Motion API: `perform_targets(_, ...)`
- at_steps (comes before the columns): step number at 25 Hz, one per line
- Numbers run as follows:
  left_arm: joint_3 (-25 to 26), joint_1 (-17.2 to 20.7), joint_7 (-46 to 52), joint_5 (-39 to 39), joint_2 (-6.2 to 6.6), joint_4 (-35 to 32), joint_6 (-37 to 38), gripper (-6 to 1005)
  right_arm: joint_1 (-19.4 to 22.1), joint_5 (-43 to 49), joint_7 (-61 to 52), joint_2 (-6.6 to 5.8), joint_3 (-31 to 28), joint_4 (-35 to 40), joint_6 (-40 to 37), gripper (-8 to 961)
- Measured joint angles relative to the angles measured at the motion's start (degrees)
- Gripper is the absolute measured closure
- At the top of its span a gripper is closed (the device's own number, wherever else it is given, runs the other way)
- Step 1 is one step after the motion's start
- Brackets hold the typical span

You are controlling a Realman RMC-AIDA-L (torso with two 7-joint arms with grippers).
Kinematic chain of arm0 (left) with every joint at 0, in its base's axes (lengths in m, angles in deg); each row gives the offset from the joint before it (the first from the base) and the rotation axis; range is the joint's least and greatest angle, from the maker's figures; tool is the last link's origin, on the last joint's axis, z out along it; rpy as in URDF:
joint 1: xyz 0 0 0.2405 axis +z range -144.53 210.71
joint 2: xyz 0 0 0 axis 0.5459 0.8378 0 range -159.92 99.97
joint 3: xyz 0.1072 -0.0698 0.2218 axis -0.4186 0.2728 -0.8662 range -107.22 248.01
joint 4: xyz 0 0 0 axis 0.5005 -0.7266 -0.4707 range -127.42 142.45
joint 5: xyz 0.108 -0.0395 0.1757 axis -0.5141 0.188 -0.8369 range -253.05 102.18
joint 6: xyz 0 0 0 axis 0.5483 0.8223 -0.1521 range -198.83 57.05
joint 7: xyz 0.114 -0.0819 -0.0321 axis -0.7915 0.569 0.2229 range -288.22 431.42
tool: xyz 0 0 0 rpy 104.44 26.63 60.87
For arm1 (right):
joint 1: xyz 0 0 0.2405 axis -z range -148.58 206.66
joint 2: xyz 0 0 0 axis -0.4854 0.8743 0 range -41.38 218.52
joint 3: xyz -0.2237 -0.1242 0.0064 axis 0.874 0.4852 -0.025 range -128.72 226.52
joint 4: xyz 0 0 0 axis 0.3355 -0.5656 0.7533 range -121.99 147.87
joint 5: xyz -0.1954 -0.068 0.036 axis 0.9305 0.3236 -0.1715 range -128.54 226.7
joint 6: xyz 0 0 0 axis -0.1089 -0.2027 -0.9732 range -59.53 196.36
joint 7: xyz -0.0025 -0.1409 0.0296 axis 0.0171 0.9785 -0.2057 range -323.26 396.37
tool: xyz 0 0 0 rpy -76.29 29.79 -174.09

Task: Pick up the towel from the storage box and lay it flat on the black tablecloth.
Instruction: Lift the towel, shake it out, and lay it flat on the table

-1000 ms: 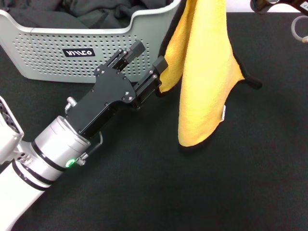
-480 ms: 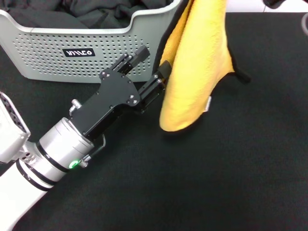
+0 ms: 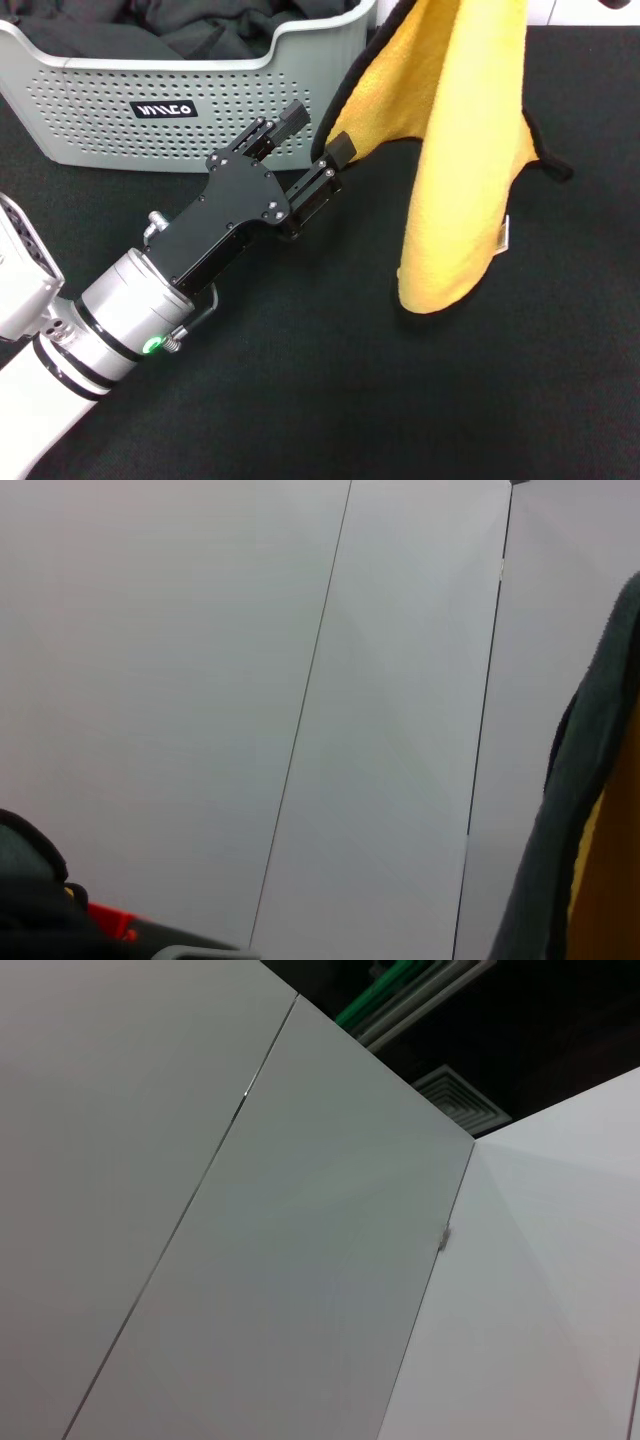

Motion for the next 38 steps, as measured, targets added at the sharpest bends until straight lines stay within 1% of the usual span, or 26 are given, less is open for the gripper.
perform_targets(9, 0.04, 0.11, 1.23, 0.04, 0.0, -0.05, 0.03, 474, 0.15, -0.23, -0.03, -0.02, -0.12, -0.12, 0.14, 916)
perform_targets(14, 0.04, -0.46, 4.41, 0.0, 0.0, 0.13, -0.02, 489, 0.19, -0.28, -0.03, -0.02, -0.1, -0.45, 0.13, 914)
perform_targets(22, 0.03, -0.59, 4.5, -0.14, 0.0, 0.13, 0.19, 510, 0.41, -0.45, -0.03, -0.02, -0.1, -0.74, 0.15, 913)
perform_targets(36, -0.03, -0.79, 3.9, -0.16, 0.0, -0.03, 1.97, 633, 0.65, -0.66, -0.03, -0.02, -0.15, -0.83, 0.56, 909)
perform_targets(38, -0.21, -0.92, 3.9, -0.3, 0.0, 0.16, 2.0, 705, 0.64, -0.66, -0.03, -0.02, -0.33, -0.83, 0.59, 909)
